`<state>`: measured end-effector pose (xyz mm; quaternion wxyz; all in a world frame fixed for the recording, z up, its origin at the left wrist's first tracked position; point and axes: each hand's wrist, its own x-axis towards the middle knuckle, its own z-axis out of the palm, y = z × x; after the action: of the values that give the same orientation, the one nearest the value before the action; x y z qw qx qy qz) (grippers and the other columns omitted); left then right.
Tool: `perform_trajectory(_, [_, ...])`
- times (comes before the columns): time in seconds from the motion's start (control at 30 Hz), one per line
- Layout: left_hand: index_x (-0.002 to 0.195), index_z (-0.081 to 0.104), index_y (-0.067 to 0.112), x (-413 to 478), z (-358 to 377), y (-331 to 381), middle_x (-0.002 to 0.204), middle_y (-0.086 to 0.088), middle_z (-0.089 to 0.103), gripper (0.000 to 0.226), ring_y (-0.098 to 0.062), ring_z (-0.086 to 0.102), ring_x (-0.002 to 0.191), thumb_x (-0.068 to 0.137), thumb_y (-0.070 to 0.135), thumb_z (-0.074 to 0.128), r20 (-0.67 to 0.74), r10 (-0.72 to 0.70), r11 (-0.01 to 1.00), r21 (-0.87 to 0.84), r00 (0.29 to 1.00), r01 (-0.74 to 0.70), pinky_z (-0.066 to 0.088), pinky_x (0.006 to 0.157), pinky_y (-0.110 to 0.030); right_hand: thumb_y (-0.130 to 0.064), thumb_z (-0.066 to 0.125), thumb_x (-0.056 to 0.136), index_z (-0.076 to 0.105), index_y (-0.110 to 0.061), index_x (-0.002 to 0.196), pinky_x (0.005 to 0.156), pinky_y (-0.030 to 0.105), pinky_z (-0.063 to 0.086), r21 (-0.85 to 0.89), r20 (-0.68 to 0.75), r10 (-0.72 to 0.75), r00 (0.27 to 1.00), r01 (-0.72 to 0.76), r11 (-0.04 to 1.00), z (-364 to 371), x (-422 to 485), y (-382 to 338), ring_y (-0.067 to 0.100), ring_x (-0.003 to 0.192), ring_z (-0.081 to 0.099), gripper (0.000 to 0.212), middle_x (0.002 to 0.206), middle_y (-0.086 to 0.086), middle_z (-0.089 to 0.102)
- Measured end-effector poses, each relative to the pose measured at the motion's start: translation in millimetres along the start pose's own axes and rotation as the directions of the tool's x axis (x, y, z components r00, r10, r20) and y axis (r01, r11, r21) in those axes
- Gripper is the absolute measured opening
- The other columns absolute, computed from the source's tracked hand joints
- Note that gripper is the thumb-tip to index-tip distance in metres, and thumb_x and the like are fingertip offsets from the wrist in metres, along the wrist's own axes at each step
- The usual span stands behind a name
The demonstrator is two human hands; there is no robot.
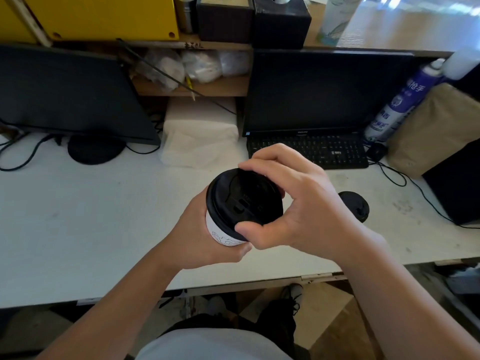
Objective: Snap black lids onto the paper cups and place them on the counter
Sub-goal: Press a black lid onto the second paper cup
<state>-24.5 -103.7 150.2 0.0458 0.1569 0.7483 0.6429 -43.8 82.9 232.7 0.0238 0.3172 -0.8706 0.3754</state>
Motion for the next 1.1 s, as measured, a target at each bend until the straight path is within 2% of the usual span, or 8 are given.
perform_trajectory(0.1, [0.13,0.052,0.009,0.0,-2.3,3.9,0.117,0.005,0.067,0.08,-0.022,0.065,0.115,0.061,-0.019,0.083,0.037,-0.004,1.0,-0.015,0.999,0.004,0.053,0.089,-0.025,-0.045,0.076,0.064,0.068,-0.009,0.121,0.085,0.014,0.047,0.04,0.017,-0.068,0.998,0.067,0.997,-5.2,3.1,3.6,0.008,0.104,0.057,0.067,0.113,-0.002,0.057])
perform_trajectory(0.23, [0.129,0.054,0.038,-0.1,-4.0,13.1,0.121,0.002,0.064,0.083,-0.02,0.063,0.118,0.062,-0.003,0.081,0.079,-0.005,0.998,-0.066,0.997,0.01,0.055,0.094,-0.033,-0.038,0.08,0.063,0.069,-0.008,0.12,0.084,0.017,0.05,0.104,0.05,-0.11,0.993,0.105,0.989,-8.8,5.2,9.1,0.01,0.107,0.058,0.066,0.114,0.001,0.059])
perform_trajectory(0.33, [0.132,0.051,0.022,0.7,-4.1,14.3,0.117,0.002,0.064,0.075,-0.027,0.061,0.118,0.064,0.007,0.078,0.132,-0.049,0.995,-0.077,0.99,0.06,0.053,0.095,-0.041,-0.032,0.082,0.062,0.069,-0.008,0.12,0.08,0.017,0.051,0.172,0.079,-0.095,0.992,0.08,0.982,-9.3,6.4,12.3,0.012,0.106,0.059,0.064,0.114,0.002,0.059])
perform_trajectory(0.4, [0.133,0.05,0.014,2.0,-4.0,11.9,0.118,0.005,0.064,0.076,-0.028,0.062,0.118,0.065,-0.001,0.079,0.157,-0.095,0.99,-0.087,0.983,0.11,0.052,0.094,-0.039,-0.034,0.08,0.064,0.069,-0.01,0.121,0.08,0.023,0.053,0.203,0.095,-0.06,0.994,0.04,0.978,-7.2,7.2,15.6,0.016,0.107,0.059,0.063,0.115,-0.001,0.059])
perform_trajectory(0.5, [0.127,0.053,0.018,1.0,-2.4,7.5,0.108,0.004,0.069,0.075,-0.022,0.069,0.104,0.063,-0.012,0.078,0.139,-0.154,0.98,-0.107,0.978,0.169,0.056,0.081,-0.031,-0.041,0.072,0.072,0.063,-0.015,0.131,0.092,0.029,0.051,0.179,0.114,0.004,0.994,-0.024,0.983,-0.4,4.3,21.2,0.018,0.118,0.056,0.065,0.122,-0.007,0.055])
perform_trajectory(0.7, [0.125,0.056,0.023,0.5,3.3,-4.9,0.108,0.007,0.072,0.073,-0.016,0.071,0.104,0.061,0.002,0.085,0.023,-0.189,0.977,-0.092,0.982,0.19,0.058,0.078,-0.025,-0.043,0.071,0.083,0.051,-0.017,0.145,0.102,0.04,0.05,0.229,0.071,0.081,0.994,-0.095,0.969,19.6,-7.0,31.8,0.024,0.133,0.047,0.07,0.138,-0.003,0.048])
perform_trajectory(0.93, [0.133,0.055,0.021,5.2,4.1,-21.8,0.115,0.005,0.072,0.08,-0.015,0.07,0.109,0.061,0.006,0.086,-0.038,-0.251,0.964,-0.096,0.967,0.246,0.06,0.083,-0.03,-0.034,0.084,0.076,0.04,-0.019,0.152,0.09,0.028,0.057,0.619,0.149,0.408,0.901,-0.407,0.672,49.7,-19.4,49.9,0.009,0.129,0.056,0.089,0.135,-0.007,0.063])
perform_trajectory(1.1, [0.141,0.046,0.038,4.4,5.0,-44.2,0.13,0.02,0.063,0.082,-0.005,0.057,0.124,0.073,0.013,0.083,-0.01,-0.348,0.937,-0.03,0.938,0.347,0.05,0.107,-0.046,-0.019,0.089,0.073,0.042,-0.021,0.151,0.097,0.032,0.056,0.611,0.129,0.49,0.862,-0.458,0.645,68.9,-30.0,73.2,0.007,0.129,0.057,0.091,0.134,-0.01,0.065])
